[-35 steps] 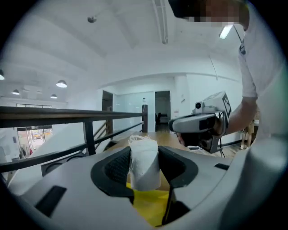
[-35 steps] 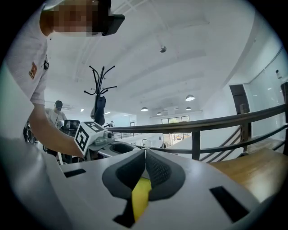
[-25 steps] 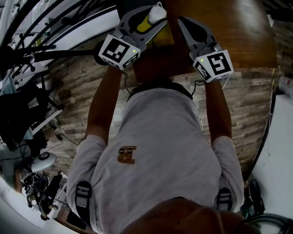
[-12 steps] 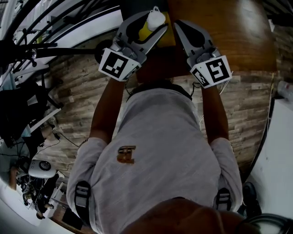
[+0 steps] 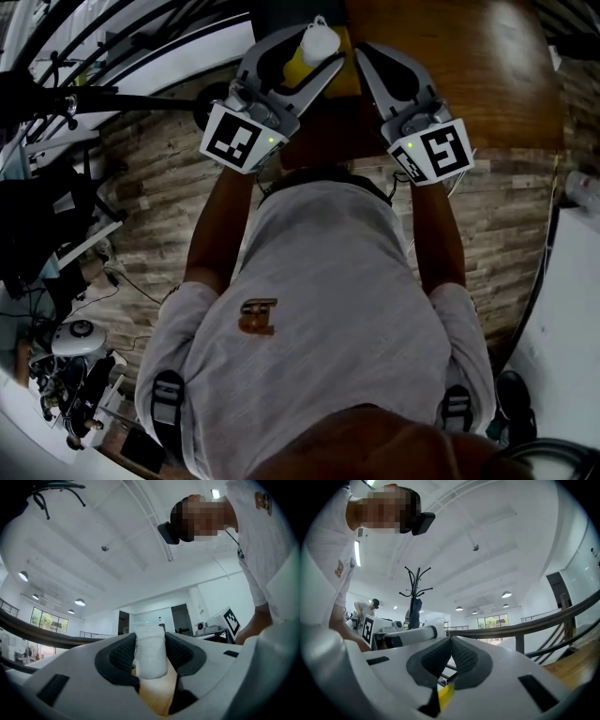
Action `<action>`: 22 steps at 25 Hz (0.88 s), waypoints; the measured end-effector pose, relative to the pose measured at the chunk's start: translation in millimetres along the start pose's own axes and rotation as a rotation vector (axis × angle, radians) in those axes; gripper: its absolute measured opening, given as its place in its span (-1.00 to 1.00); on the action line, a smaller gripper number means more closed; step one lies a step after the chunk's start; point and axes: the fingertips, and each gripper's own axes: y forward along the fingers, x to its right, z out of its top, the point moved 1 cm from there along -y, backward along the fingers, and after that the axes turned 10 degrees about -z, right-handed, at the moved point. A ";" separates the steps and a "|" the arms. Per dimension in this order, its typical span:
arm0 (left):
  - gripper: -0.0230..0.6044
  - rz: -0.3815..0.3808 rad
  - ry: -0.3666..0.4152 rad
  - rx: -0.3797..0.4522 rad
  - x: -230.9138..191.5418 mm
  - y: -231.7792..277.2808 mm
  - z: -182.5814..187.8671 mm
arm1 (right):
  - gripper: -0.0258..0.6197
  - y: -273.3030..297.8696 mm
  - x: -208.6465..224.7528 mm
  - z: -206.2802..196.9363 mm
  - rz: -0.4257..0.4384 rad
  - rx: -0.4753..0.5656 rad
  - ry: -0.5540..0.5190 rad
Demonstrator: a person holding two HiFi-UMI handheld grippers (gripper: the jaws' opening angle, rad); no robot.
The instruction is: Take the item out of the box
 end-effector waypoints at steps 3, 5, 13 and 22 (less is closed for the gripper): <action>-0.27 0.003 0.003 0.000 3.2 0.1 -0.1 | -0.83 -3.8 -0.4 -0.2 0.003 0.005 -0.001; -0.27 0.004 0.005 -0.001 3.4 3.3 -2.4 | -0.83 -5.1 3.2 -1.9 0.005 0.008 0.000; -0.27 0.001 -0.002 -0.001 -3.3 2.9 -4.0 | -0.83 1.9 3.0 -2.9 0.005 0.004 0.001; -0.27 0.005 0.007 -0.008 6.0 4.5 -1.3 | -0.83 -8.4 3.0 0.2 0.006 0.007 -0.004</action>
